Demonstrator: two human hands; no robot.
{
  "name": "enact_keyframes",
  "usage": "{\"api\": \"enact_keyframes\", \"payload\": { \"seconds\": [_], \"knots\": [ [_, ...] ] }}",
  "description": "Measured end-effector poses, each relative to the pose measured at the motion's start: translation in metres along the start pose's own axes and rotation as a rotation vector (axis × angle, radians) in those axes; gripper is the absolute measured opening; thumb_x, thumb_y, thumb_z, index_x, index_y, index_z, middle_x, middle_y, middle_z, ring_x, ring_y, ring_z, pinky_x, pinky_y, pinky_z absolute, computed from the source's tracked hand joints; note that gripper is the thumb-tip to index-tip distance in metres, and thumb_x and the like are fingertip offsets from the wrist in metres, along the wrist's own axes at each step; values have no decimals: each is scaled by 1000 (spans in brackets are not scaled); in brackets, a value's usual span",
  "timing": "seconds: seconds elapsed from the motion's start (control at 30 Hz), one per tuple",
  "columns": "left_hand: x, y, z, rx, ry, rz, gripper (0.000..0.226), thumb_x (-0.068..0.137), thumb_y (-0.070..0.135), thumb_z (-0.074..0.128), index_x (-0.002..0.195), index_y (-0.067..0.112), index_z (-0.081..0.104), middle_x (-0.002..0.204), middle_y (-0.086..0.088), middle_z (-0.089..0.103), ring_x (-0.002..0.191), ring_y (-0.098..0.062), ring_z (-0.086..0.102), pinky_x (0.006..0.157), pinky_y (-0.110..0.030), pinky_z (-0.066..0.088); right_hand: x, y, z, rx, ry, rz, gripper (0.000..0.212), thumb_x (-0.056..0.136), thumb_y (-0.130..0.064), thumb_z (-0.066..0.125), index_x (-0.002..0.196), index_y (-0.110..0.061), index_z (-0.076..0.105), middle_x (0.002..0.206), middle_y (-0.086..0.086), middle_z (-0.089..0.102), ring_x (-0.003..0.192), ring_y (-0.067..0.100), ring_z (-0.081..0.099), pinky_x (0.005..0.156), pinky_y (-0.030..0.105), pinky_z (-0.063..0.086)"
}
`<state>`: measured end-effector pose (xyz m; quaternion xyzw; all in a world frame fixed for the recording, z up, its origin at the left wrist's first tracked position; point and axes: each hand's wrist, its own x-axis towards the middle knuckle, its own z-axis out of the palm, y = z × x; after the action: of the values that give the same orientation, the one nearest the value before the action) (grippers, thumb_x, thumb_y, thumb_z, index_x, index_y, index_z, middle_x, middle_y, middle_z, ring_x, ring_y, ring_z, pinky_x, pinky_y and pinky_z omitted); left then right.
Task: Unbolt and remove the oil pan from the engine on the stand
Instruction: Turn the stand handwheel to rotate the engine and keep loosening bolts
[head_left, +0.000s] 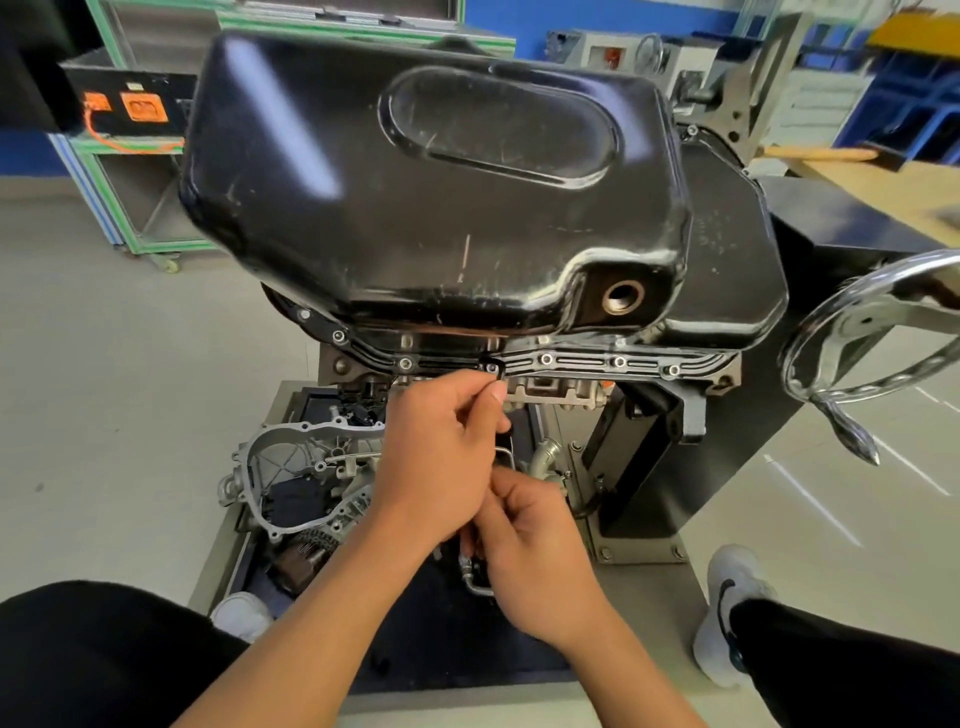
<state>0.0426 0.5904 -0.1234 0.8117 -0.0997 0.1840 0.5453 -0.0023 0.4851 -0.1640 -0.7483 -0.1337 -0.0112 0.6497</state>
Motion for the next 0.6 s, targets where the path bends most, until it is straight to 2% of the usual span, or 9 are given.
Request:
{"api": "enact_keyframes", "payload": {
  "seconds": [0.13, 0.27, 0.43, 0.6],
  "knots": [
    [2, 1, -2, 7, -21, 3, 32, 98, 16, 59, 68, 24, 65, 61, 12, 65, 42, 5, 50, 46, -5, 35, -3, 2, 11, 18, 88, -24, 48, 105, -18, 50, 61, -35, 60, 54, -10, 58, 47, 3, 46, 49, 12, 35],
    [1, 1, -7, 21, -32, 51, 30, 97, 16, 60, 70, 26, 66, 61, 10, 65, 49, 3, 56, 51, -5, 38, -7, 3, 22, 42, 144, -55, 38, 100, -28, 50, 63, -32, 59, 54, -9, 56, 47, 3, 44, 48, 13, 33],
    [3, 3, -9, 27, -73, 37, 28, 98, 18, 59, 71, 22, 67, 64, 10, 65, 53, -1, 58, 56, -11, 45, -6, 1, 29, 45, 207, -64, 40, 100, -20, 53, 63, -34, 59, 53, -14, 56, 46, 2, 44, 48, 10, 32],
    [7, 4, -17, 35, -90, 34, 34, 98, 16, 59, 65, 22, 63, 58, 12, 62, 46, 2, 52, 53, -8, 39, -4, -2, 40, 47, 244, -69, 43, 100, -15, 52, 62, -34, 58, 55, -16, 58, 49, 2, 48, 50, 9, 33]
  ]
}}
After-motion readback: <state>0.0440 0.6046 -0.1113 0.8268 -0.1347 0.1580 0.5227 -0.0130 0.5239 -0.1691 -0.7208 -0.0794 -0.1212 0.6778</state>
